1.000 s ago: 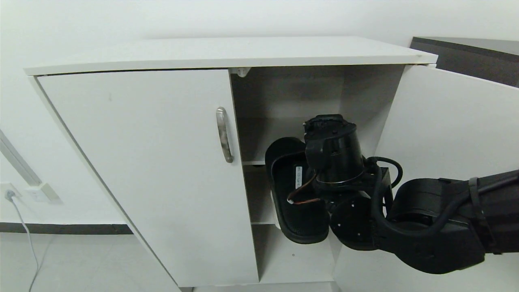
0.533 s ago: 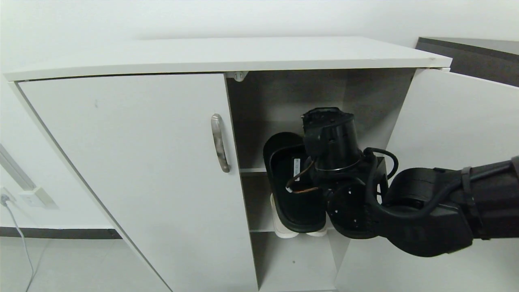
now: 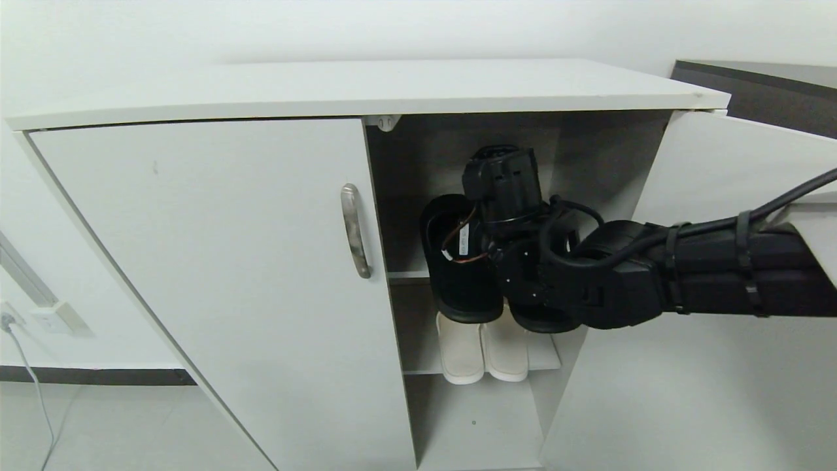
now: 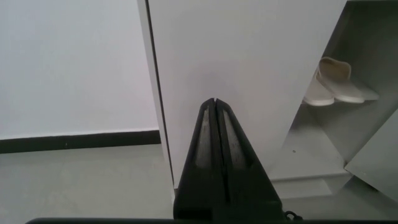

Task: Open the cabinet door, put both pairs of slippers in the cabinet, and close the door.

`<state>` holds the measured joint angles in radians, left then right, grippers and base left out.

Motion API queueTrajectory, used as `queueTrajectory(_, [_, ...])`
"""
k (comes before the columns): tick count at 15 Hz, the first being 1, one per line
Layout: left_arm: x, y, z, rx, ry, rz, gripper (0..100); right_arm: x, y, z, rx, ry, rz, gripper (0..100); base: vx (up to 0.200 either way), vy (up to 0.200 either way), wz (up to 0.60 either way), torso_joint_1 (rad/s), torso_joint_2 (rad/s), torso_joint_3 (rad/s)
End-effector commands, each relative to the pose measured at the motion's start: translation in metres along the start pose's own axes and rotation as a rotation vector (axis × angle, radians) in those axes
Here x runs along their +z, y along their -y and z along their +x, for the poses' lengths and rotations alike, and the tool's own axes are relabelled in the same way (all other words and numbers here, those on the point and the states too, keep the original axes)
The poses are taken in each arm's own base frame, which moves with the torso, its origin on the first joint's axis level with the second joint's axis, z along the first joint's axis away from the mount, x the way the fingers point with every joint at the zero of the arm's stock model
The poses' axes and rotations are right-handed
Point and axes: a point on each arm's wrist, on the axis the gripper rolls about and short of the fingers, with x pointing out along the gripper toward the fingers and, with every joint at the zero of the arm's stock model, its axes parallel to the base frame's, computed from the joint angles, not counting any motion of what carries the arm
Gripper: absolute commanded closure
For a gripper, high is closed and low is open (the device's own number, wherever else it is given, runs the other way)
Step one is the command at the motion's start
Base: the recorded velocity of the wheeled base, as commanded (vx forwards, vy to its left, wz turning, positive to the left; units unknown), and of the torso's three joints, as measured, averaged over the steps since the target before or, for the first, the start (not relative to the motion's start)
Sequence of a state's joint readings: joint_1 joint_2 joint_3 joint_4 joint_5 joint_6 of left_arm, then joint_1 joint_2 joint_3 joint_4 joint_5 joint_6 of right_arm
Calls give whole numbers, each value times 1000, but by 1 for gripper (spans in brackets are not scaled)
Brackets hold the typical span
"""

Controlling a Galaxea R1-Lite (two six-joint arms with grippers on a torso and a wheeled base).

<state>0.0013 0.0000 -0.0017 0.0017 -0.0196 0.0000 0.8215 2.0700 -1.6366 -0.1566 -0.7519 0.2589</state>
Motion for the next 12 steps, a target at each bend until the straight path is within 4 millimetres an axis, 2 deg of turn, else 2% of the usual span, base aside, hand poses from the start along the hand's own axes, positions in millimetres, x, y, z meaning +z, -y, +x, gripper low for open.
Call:
queueTrajectory(1, [0,0,0,0,0,0,100,1,-2,23,-21,-4,4,100,0,0,0,0,0,0])
queueTrajectory(6, [0,0,0,0,0,-2,100,15,-4,44,-40,18,28,100,0,0,0,0,0,0])
queueTrajectory(12, [0,0,0,0,0,-2,100,11,-4,49,-47,12,14,100,0,0,0,0,0,0])
